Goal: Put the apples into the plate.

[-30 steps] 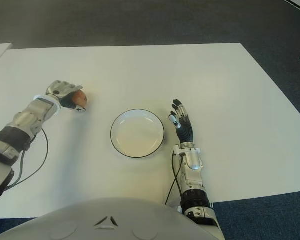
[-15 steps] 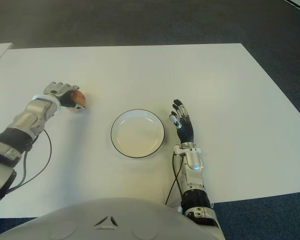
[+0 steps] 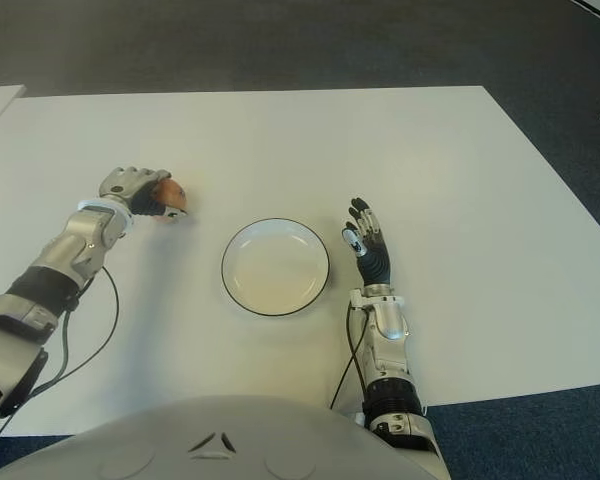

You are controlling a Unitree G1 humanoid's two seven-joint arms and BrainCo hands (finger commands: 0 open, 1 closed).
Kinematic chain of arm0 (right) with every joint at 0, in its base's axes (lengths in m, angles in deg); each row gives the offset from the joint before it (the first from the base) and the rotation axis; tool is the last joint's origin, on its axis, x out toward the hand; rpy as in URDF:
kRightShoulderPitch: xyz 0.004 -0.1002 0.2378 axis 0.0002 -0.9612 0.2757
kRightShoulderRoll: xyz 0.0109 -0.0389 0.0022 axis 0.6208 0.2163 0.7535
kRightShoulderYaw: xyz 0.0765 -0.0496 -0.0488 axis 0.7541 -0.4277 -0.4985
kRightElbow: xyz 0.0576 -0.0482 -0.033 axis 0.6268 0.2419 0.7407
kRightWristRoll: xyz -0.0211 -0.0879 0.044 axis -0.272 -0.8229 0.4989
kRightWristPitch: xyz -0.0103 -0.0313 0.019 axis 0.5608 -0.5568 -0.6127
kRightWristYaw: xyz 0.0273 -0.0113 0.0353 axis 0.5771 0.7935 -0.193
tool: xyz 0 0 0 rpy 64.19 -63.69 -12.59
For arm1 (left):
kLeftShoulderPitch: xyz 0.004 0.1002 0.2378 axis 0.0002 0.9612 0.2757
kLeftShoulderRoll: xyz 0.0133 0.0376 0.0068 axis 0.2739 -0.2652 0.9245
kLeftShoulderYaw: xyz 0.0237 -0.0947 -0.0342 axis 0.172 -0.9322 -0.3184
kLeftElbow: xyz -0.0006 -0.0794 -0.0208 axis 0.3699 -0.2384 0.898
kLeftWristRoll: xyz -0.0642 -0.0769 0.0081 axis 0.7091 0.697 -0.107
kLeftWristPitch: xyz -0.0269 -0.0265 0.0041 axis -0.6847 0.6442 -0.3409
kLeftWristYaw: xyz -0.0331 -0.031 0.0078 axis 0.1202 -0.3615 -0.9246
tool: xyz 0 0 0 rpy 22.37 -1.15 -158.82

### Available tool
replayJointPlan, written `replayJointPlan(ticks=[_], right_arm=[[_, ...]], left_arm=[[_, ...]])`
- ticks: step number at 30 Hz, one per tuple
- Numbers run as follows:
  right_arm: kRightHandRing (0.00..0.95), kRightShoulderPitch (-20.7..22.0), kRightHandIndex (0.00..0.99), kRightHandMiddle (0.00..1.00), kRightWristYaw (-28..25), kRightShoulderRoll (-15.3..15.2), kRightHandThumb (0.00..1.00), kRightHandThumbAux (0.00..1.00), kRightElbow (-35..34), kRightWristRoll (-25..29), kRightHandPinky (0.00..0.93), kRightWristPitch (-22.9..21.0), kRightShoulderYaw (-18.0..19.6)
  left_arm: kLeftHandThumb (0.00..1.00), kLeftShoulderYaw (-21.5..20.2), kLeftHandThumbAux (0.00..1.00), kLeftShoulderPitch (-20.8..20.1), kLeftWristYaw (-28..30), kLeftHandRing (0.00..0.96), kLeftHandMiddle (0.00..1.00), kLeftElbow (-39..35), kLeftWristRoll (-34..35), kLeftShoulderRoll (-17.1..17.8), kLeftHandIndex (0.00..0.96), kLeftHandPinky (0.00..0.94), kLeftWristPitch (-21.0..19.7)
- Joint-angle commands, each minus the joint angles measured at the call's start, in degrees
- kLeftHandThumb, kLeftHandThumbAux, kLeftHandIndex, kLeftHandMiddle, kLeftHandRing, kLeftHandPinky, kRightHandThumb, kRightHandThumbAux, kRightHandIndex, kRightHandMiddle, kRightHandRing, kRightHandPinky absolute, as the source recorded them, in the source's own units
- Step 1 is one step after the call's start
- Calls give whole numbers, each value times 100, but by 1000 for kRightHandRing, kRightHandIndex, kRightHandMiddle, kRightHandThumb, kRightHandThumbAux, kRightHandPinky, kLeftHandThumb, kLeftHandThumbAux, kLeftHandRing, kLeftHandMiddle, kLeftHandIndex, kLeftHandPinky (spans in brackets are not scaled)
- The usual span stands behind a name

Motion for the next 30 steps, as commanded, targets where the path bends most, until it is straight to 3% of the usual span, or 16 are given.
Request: replayJointPlan(ticks=[1, 20, 30], right_arm=[[0, -396, 0, 0, 38, 46, 0, 437, 554, 71, 0, -410, 90], [0, -339, 0, 0, 84, 24, 0, 441, 627, -27, 0, -398, 79], [0, -331, 0, 0, 32, 24, 0, 451, 656, 21, 0, -427, 69]], left_arm=[[851, -15, 667, 72, -24, 792, 522, -41, 50, -39, 404, 772, 36], [850, -191, 668, 174, -218, 787, 521, -157, 243, -113, 402, 786, 77], [850, -471, 669, 377, -386, 800, 526, -835, 376, -166, 399, 791, 3]])
